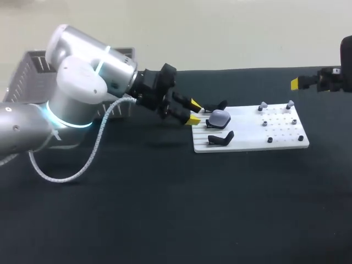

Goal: Pick up each earbud case from the left stands, insert the matching earbuds, close the lid, and place the case in the box.

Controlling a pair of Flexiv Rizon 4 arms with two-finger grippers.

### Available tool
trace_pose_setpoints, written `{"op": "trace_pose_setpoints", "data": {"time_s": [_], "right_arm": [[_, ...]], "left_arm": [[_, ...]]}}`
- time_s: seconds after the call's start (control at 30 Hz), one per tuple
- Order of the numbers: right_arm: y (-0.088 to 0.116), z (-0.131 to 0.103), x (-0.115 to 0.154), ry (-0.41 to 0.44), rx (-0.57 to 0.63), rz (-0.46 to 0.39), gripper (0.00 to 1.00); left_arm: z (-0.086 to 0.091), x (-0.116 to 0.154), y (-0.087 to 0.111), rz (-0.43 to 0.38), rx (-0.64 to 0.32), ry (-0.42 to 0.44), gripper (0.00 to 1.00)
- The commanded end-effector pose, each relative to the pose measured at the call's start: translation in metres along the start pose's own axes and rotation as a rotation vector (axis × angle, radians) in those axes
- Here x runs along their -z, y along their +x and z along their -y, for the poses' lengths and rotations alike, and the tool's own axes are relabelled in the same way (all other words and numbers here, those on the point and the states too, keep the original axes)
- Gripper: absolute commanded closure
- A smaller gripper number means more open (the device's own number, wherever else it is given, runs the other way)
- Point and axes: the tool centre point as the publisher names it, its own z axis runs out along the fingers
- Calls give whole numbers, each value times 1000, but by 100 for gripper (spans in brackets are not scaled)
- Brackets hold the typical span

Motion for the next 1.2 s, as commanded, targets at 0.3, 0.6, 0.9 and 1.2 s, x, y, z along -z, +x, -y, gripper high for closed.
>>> {"op": "trace_pose_setpoints", "data": {"time_s": [0.3,0.6,0.9,1.2], "right_arm": [[0,0,0,1,1,0,0],[0,0,0,1,1,0,0],[0,0,0,1,1,0,0],[0,0,0,1,1,0,0]], "left_arm": [[-11,-16,8,-15,11,5,40],[-13,-19,6,6,-3,-5,40],[-14,-23,3,14,-14,5,46],[-15,-28,1,15,-22,16,50]]}}
